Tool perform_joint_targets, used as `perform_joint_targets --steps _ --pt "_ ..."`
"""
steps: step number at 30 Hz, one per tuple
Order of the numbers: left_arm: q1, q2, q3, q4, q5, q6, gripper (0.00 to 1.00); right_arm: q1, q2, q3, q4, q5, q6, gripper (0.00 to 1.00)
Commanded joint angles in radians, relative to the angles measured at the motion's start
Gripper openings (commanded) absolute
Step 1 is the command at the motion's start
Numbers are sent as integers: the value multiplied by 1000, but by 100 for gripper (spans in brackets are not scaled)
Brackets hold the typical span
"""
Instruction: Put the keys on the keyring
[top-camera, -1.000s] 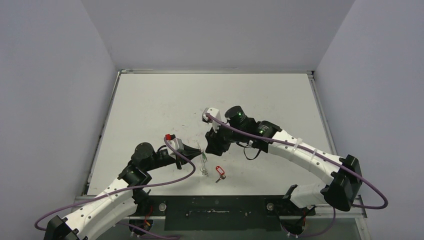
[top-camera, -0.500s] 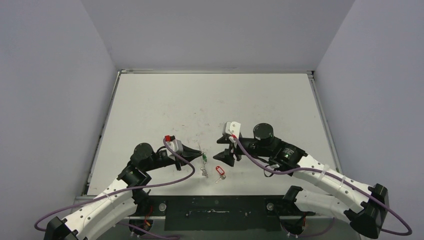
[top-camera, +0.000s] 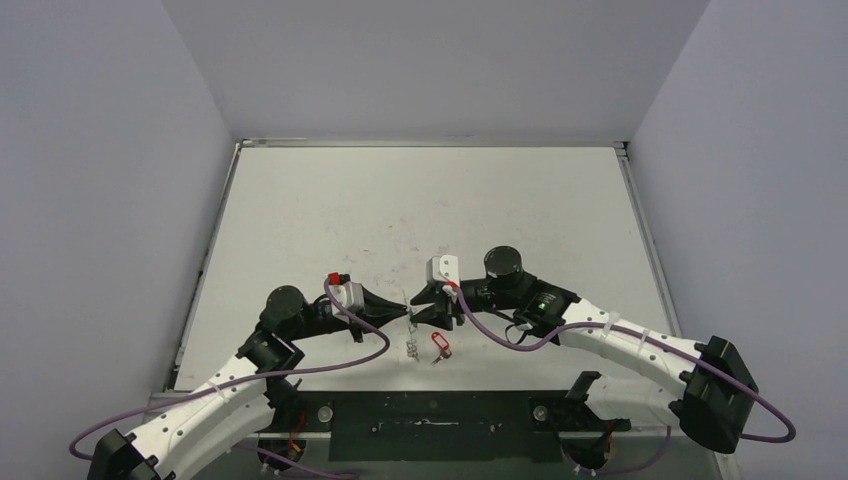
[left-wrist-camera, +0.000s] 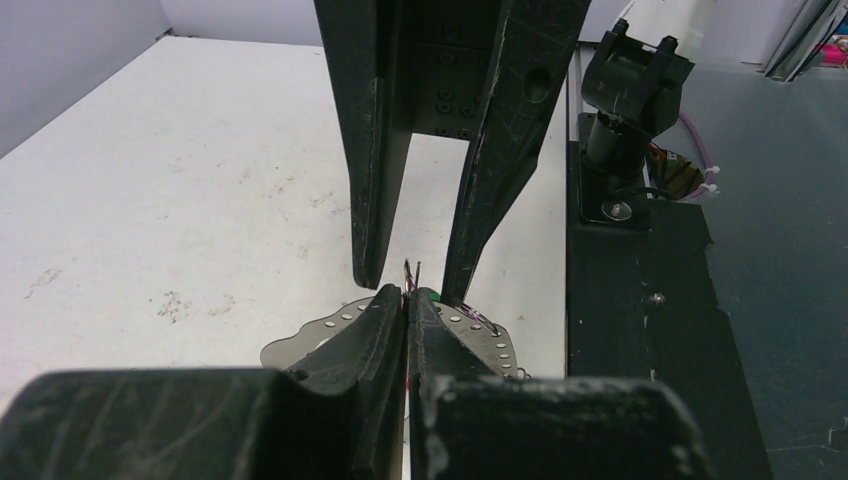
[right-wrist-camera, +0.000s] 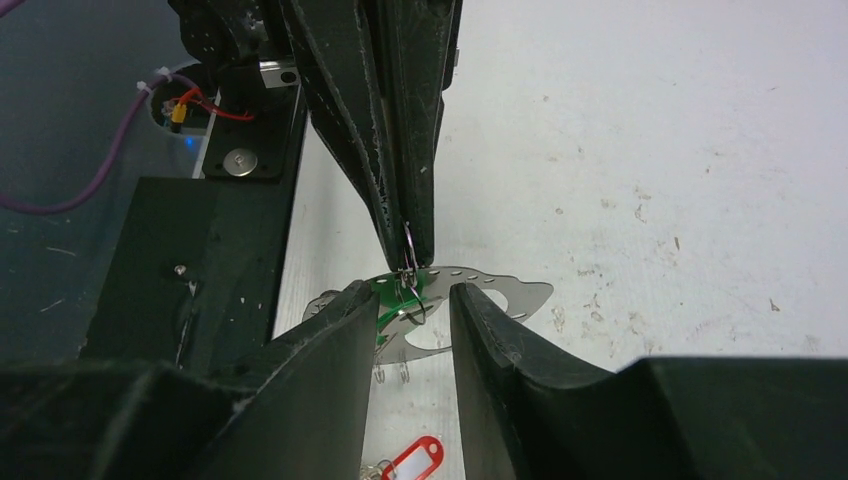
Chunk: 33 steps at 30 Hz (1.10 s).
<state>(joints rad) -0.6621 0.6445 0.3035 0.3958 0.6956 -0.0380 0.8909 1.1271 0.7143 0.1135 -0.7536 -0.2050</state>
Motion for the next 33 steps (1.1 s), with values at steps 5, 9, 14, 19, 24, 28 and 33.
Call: perform_joint_targets --steps 5,9,14,19,24,28,33 --pt "-4 3 8 91 41 -17 0 -1 0 15 166 -40 26 23" --pt "-5 7 8 94 42 -19 0 -1 3 18 171 -37 38 13" --pt "-5 9 9 100 42 -19 0 -1 3 35 99 -44 -2 0" --pt "-4 2 10 79 25 -9 0 0 -20 53 -4 -25 -51 0" --pt "-5 -24 23 9 -22 30 16 0 -9 138 -261 25 -127 0" --pt "-5 -35 38 -32 -53 75 27 1 33 258 -529 75 -189 0" --pt "-5 0 71 -63 -41 113 36 4 70 386 -733 163 -218 0"
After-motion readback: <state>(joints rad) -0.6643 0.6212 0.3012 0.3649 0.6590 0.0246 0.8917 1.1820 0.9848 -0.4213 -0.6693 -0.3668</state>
